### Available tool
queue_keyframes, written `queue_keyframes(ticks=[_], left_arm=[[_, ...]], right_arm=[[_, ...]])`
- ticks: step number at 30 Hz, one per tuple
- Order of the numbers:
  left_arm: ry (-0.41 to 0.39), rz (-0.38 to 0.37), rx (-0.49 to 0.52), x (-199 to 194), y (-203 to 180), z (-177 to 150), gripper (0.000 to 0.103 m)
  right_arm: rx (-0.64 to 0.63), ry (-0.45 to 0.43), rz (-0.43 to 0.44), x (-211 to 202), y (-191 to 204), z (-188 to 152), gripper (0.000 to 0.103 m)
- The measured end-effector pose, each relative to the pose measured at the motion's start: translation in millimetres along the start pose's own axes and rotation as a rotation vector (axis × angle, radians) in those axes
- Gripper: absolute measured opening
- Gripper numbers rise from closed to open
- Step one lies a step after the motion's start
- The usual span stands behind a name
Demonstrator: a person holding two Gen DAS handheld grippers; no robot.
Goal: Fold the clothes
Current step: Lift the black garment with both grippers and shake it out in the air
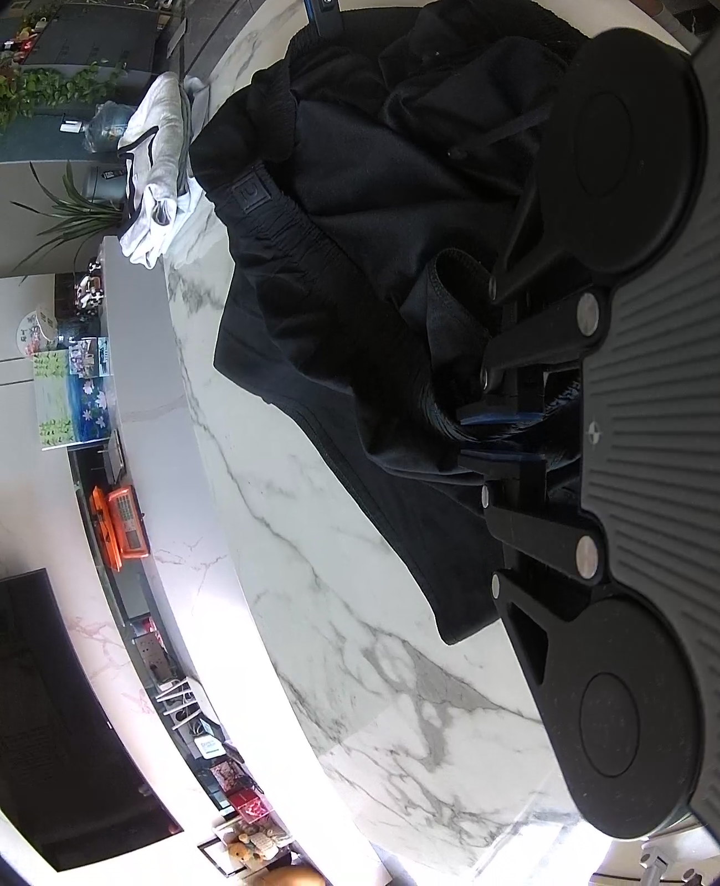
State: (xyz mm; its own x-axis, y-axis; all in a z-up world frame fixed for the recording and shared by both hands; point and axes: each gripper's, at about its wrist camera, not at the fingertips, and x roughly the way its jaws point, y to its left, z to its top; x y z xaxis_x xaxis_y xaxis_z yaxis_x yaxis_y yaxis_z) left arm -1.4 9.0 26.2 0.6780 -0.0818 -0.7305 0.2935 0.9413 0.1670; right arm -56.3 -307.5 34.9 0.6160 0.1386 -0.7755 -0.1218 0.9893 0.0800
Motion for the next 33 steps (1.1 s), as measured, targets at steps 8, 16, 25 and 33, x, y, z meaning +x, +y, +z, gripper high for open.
queue_keyframes(ticks=[8,16,25,33], left_arm=[[-0.006,0.0,0.008,5,-1,3,0.015],[0.051,-0.001,0.02,34,-12,12,0.009],[-0.051,0.072,-0.051,-15,22,23,0.005],[-0.175,0.169,-0.028,-91,47,63,0.005]], right_arm=[[-0.017,0.01,-0.015,1,3,-1,0.005],[0.002,0.024,-0.006,5,0,-1,0.006],[-0.003,-0.085,-0.082,-19,2,5,0.003],[-0.082,-0.186,-0.105,-71,17,50,0.003]])
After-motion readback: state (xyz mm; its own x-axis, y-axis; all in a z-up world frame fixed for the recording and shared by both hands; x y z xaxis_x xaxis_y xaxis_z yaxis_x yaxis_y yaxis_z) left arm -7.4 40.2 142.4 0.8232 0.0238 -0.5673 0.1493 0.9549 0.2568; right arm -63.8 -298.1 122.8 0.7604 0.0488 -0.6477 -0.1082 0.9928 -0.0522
